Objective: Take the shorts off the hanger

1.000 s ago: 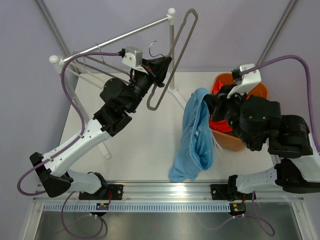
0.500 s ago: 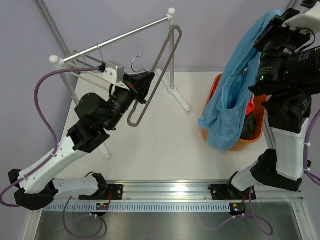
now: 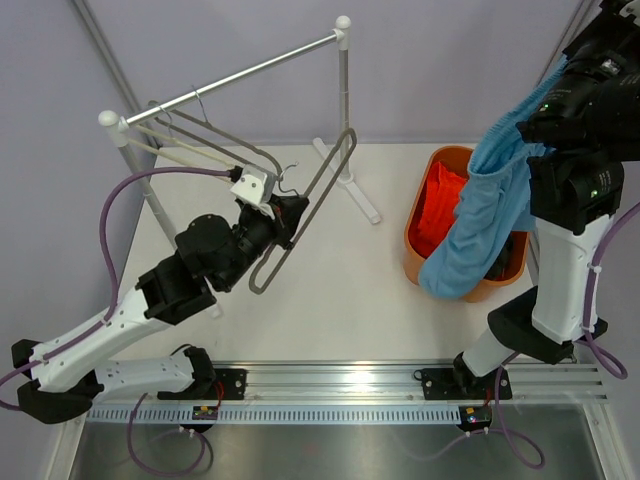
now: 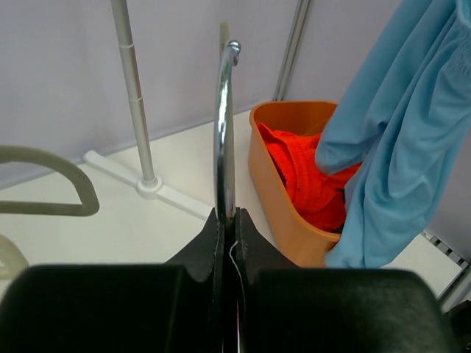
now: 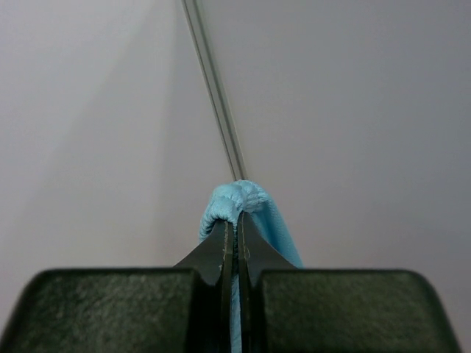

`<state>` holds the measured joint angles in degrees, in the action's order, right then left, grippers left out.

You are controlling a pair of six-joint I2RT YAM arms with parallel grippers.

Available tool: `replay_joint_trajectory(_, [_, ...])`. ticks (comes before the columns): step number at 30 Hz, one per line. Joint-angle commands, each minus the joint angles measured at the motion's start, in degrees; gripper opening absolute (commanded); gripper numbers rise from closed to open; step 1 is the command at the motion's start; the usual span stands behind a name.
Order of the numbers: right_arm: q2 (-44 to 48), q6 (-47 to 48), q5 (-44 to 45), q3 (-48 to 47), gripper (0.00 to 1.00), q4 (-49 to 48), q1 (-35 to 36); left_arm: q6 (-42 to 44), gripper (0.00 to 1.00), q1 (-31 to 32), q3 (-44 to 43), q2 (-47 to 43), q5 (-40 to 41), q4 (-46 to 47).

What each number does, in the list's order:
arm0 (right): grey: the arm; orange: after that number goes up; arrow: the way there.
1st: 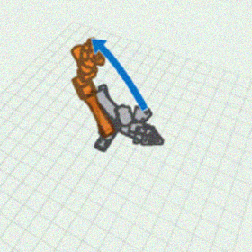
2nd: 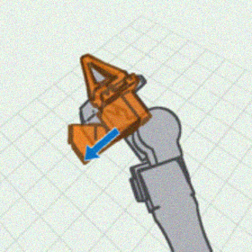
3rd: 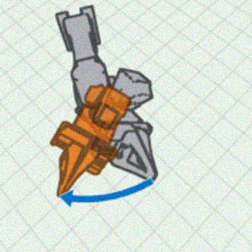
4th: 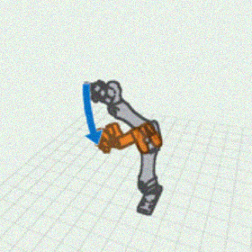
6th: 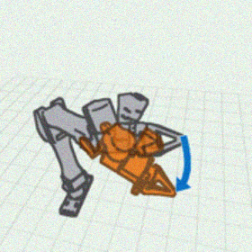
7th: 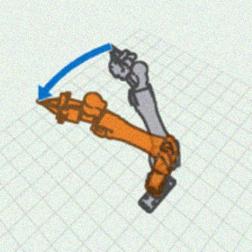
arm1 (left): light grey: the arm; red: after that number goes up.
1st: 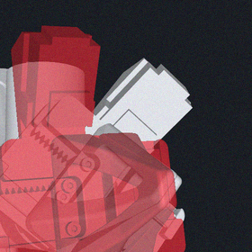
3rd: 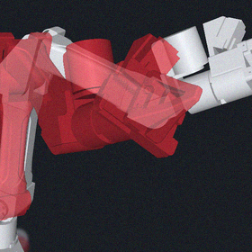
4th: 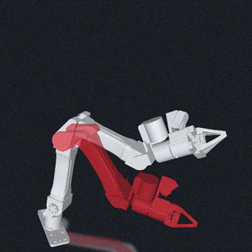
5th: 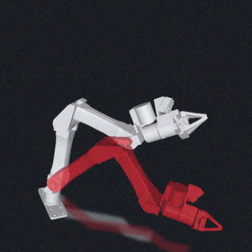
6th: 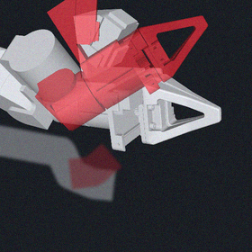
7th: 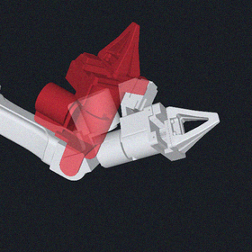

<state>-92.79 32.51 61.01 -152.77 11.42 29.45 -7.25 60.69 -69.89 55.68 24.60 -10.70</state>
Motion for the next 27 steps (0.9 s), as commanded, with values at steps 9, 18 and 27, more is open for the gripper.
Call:
replay_joint_trajectory(9, [-7.7, -20.0, -15.7, -5.8, 0.00, 8.0, -16.2, -3.0, 0.00, 1.5, 4.7, -3.7, 3.2, -4.6])
replay_joint_trajectory(18, [-13.0, -29.2, -22.3, -4.2, 0.00, 13.6, -19.1, -1.5, 0.00, 1.6, 7.2, -4.8, 5.4, -6.2])
replay_joint_trajectory(27, [-4.9, -42.0, -19.0, 15.2, 0.00, 23.8, -22.7, -1.4, 0.00, 1.5, 9.5, -5.5, 5.5, -5.8])
